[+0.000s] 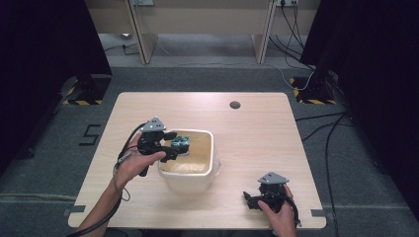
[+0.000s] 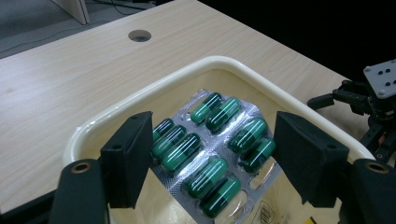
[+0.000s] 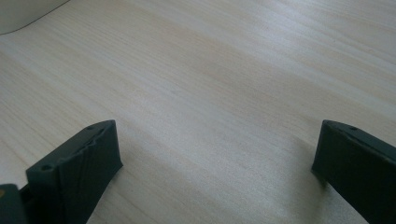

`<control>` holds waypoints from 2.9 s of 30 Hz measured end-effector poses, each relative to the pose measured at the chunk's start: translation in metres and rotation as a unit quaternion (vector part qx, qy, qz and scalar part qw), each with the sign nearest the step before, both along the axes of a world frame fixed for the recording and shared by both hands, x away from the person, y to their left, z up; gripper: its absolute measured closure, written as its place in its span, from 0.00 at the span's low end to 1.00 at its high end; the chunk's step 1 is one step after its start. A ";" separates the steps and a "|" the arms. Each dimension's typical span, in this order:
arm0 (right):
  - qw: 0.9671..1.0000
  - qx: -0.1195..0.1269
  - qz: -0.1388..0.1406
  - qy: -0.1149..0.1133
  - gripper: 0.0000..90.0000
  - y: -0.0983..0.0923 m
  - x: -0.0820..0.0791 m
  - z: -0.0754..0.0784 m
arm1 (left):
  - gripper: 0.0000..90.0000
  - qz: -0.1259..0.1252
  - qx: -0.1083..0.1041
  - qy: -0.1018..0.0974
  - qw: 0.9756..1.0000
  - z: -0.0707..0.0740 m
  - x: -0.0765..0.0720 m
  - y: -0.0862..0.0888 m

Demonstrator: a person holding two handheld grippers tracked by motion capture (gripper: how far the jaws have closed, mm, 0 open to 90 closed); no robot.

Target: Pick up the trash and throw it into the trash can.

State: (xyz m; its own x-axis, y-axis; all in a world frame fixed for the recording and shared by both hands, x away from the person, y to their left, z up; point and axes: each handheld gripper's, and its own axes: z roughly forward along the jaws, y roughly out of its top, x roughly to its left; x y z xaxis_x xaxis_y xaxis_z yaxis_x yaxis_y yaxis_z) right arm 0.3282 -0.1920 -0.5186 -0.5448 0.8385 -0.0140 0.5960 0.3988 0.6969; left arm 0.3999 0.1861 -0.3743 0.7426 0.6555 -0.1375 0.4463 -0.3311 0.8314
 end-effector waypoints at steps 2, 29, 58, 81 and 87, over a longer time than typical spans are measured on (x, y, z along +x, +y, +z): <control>1.000 0.000 0.000 0.000 0.01 0.000 0.000 0.000 | 0.33 -0.003 0.004 0.002 1.000 -0.001 0.000 -0.002; 1.000 -0.001 0.000 0.000 0.01 0.000 0.000 0.000 | 0.21 -0.014 -0.005 0.008 1.000 -0.006 -0.004 -0.007; 1.000 -0.001 0.000 0.000 0.01 0.000 0.000 0.000 | 0.18 0.078 -0.049 -0.003 0.996 0.006 0.004 0.061; 1.000 -0.001 0.000 0.000 0.01 0.000 0.000 0.000 | 0.18 0.147 -0.056 -0.002 0.988 -0.008 0.016 0.103; 1.000 -0.001 0.000 0.000 0.01 0.000 0.000 0.000 | 0.18 0.157 -0.057 0.002 0.986 -0.018 0.018 0.107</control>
